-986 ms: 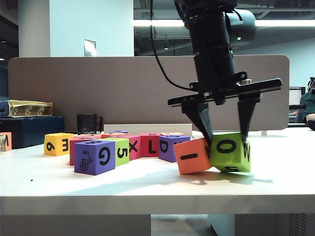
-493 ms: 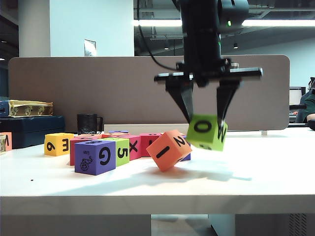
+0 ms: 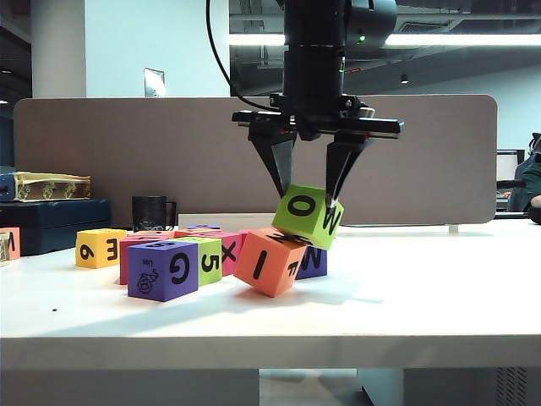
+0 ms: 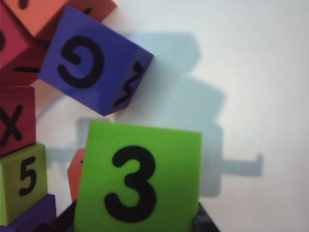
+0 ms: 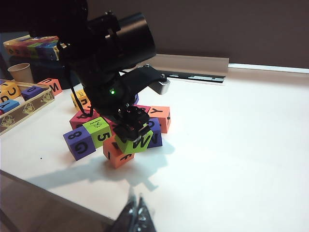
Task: Select the appropriate blocks from the scattered letter blocks on the table and arrange them in a row to spell out "23".
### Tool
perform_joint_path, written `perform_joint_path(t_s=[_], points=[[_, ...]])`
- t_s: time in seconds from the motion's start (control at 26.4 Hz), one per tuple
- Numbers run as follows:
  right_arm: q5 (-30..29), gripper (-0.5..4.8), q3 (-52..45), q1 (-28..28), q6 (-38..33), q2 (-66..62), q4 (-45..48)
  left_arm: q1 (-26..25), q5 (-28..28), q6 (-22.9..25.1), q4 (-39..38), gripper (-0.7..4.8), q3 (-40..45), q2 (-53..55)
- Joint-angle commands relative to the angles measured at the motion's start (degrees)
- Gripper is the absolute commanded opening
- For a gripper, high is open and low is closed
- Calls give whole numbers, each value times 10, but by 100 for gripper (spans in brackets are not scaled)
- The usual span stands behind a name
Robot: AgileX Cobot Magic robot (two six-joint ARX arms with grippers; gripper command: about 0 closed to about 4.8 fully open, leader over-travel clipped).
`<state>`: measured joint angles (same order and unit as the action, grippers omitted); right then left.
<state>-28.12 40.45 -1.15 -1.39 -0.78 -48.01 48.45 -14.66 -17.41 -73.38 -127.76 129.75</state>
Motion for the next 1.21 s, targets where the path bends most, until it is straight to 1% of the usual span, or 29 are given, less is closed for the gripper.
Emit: perform_joint_path(t_s=[0.04,0.23,0.34,0.49,0.53,0.57,0.64,0.76,1.21], points=[[-1,-1,2,0,2,6,2,0,-26,9,-7,236,-1,-10],[0,-1,2,0,2,6,3,0,-33,9,8,236,-2,-21],[1,-1,2,0,2,6,3,3,-24,3,26,236,-2,-25],[2,-1,2,0,2,6,3,8,8,-29,54,236,1,-23],[2,-1,2,0,2,6,3,10,15,-38,71,236,4,-23],[2,-1,2,0,2,6,3,14,21,-48,103,236,10,-23],[2,-1,2,0,2,6,3,16,21,-69,129,236,13,-23],[2,-1,2,0,2,6,3,19,20,-97,146,236,14,-20],[2,-1,2,0,5,6,3,19,18,-101,118,236,14,12]])
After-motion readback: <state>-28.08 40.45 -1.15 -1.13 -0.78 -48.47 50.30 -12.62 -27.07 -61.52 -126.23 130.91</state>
